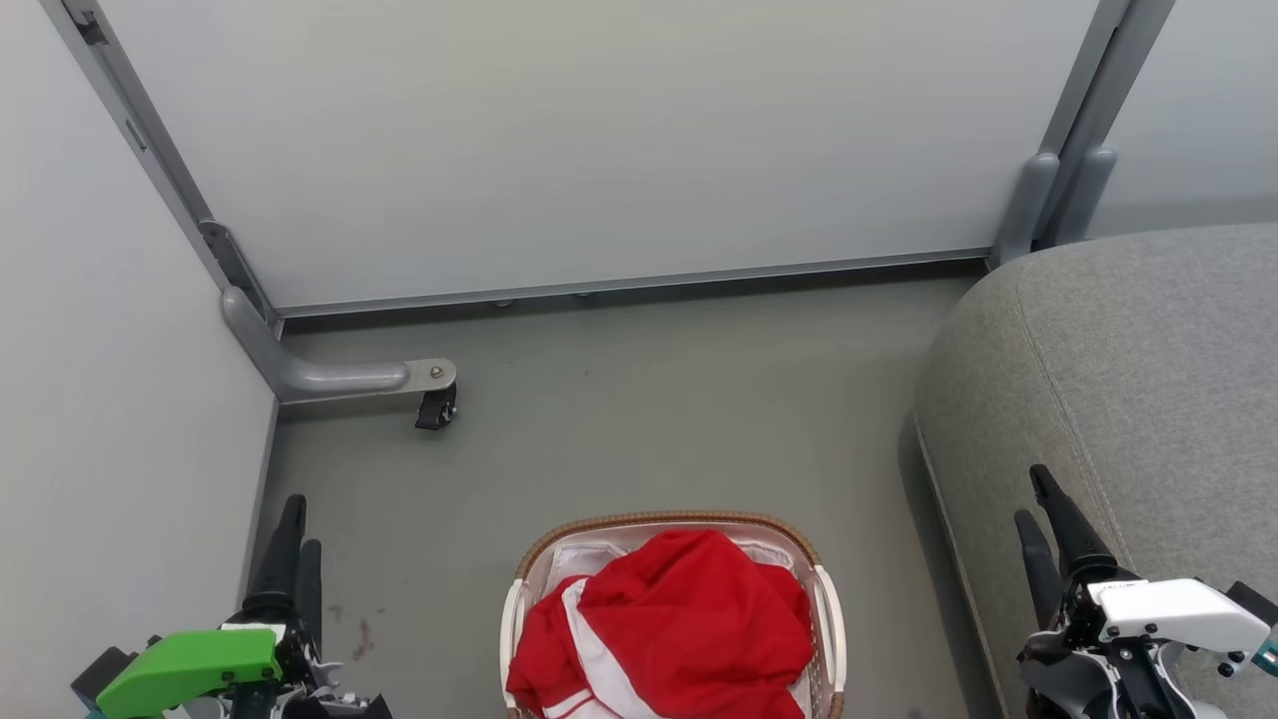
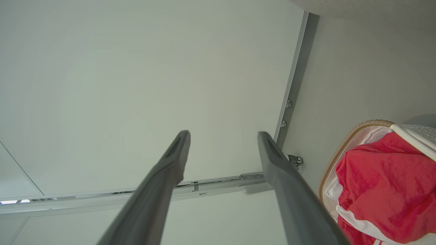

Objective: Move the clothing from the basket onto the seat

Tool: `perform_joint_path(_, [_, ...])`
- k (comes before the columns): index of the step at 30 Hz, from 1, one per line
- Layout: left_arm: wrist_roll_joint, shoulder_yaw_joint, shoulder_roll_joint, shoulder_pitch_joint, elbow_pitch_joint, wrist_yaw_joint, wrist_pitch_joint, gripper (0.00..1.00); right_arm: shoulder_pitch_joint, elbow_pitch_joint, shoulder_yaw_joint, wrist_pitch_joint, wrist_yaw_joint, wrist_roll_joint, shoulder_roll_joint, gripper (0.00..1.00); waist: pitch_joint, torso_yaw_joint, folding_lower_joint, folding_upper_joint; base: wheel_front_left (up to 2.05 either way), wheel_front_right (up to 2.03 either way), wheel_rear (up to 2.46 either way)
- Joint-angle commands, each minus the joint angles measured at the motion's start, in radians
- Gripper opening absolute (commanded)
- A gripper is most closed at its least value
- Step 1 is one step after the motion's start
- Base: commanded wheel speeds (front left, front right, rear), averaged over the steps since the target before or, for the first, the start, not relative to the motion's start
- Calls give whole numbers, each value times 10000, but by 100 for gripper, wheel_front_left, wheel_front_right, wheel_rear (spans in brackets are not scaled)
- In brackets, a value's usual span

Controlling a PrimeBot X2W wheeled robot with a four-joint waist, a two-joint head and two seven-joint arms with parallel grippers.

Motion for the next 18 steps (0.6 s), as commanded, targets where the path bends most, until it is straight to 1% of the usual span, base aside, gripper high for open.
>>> perform_joint_path(1, [162,-117,35,-161,-223,-22,-118,100,-83,-150,22,-134,0,-174,-80,100,2,0,0,0,0,0,0])
perform_joint_path(8, [712,-377,44,-128,-349,-28,-442,100,-47,-142,-61,-458,1,-797,-97,100,-2,1,0,0,0,0,0])
perform_joint_path(18, [2298,-621,57,-162,-656,-36,-865,100,-26,-365,-297,-882,1,-2543,-119,100,-11,12,0,0,0,0,0])
